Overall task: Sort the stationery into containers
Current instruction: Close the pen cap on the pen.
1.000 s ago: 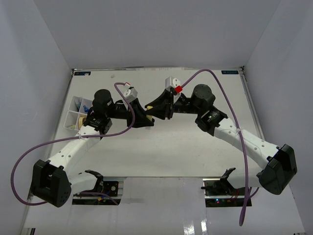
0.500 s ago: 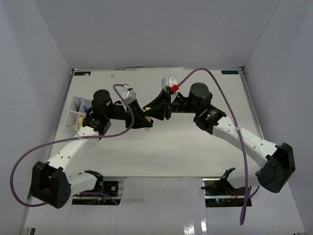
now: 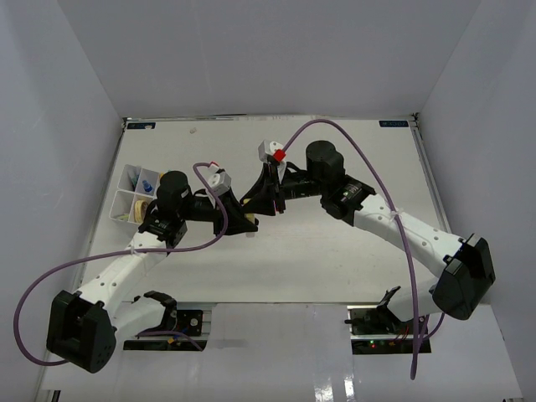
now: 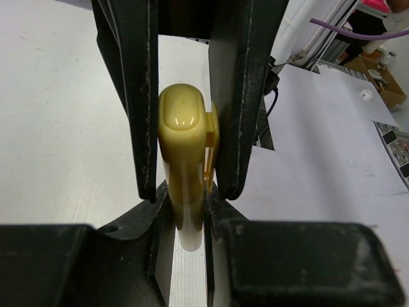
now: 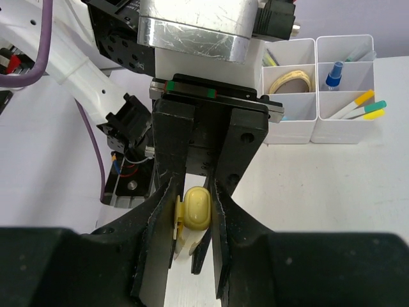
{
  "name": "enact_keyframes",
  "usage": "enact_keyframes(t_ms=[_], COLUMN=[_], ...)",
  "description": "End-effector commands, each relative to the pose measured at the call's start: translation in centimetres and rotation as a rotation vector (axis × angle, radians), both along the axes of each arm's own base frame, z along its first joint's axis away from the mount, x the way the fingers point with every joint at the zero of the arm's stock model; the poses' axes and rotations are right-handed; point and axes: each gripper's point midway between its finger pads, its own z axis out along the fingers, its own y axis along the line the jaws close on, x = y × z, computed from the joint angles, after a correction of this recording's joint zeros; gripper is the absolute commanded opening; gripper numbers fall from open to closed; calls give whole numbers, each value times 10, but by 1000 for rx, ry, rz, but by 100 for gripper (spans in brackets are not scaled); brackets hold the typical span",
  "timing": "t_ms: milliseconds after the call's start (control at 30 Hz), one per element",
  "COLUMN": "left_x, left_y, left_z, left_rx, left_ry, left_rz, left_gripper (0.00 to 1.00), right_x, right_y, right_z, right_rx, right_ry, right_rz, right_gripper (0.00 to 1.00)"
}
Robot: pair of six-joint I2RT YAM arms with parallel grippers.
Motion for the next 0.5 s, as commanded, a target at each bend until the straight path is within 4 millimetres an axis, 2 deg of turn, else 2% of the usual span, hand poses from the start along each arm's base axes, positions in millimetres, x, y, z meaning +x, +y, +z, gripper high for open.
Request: enact_keyframes(t_ms=[0,67,233,467], left_x=[3,5,7,7], left_y=[2,2,2,1], left_z=[65,66,66,63], left_rx=[-125,-126,-126,-123], left_ry=[-304,-307,-306,-289], left_rz=[40,53,67,57], left_gripper=[0,0,0,0], right_x=[-40,-40,-38,-37], right_y=[-16,-17,-17,-18], right_z=[-82,-82,-80,-72], right_rx=[-278,-279,-274,-259], right_ry=[266,266,254,232], right_rz=[107,102,89,72], right_gripper=[19,28,40,42])
